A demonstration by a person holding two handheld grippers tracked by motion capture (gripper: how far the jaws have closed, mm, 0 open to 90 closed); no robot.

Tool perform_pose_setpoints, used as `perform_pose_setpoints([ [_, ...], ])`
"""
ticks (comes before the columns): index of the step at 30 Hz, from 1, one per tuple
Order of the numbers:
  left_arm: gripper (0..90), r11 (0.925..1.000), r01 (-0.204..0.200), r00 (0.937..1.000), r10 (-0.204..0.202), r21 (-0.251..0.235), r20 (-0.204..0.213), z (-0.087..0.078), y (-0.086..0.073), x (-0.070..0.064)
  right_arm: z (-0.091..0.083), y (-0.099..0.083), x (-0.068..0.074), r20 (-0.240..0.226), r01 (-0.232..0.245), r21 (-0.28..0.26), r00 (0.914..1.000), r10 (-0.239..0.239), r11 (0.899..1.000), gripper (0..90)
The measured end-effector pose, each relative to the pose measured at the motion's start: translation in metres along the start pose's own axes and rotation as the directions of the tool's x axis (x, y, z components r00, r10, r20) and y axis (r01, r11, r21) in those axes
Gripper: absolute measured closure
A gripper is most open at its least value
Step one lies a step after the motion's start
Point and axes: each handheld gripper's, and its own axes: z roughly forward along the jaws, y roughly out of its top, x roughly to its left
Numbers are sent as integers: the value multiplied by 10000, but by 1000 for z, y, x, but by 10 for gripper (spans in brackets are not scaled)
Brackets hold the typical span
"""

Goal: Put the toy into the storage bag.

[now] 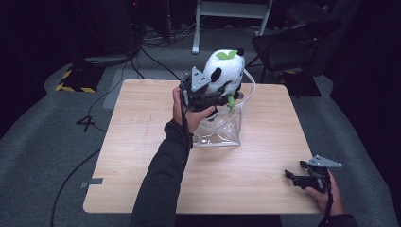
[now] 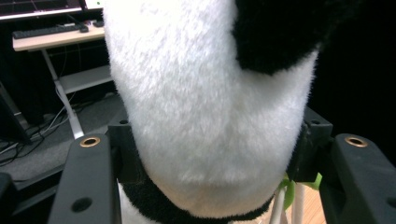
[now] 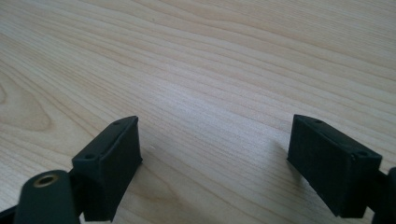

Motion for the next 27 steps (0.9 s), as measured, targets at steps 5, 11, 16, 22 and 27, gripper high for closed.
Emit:
perform_pose_setpoints([
  [5, 365, 9994, -73, 10000, 73, 350, 3, 9, -5, -3, 0, 0, 0, 0, -1, -1, 10000, 1, 10000, 172],
  [11, 345, 9976, 28, 10000, -29, 689, 14, 15, -11, -4, 0, 0, 0, 11, -4, -4, 10000, 4, 10000, 172],
  [16, 339, 9956, 38, 10000, -42, 932, 39, 20, -15, -4, 0, 0, 0, 0, -1, -1, 10000, 1, 10000, 172],
  [22, 322, 9912, 158, 9998, -143, 1311, -125, 28, -20, -3, 0, 0, 0, 0, -5, -1, 10000, 5, 10000, 172],
  [27, 302, 9862, 119, 9996, -77, 1651, -260, 31, -21, -5, 0, 0, 0, 0, -1, 1, 10000, 1, 10000, 172],
])
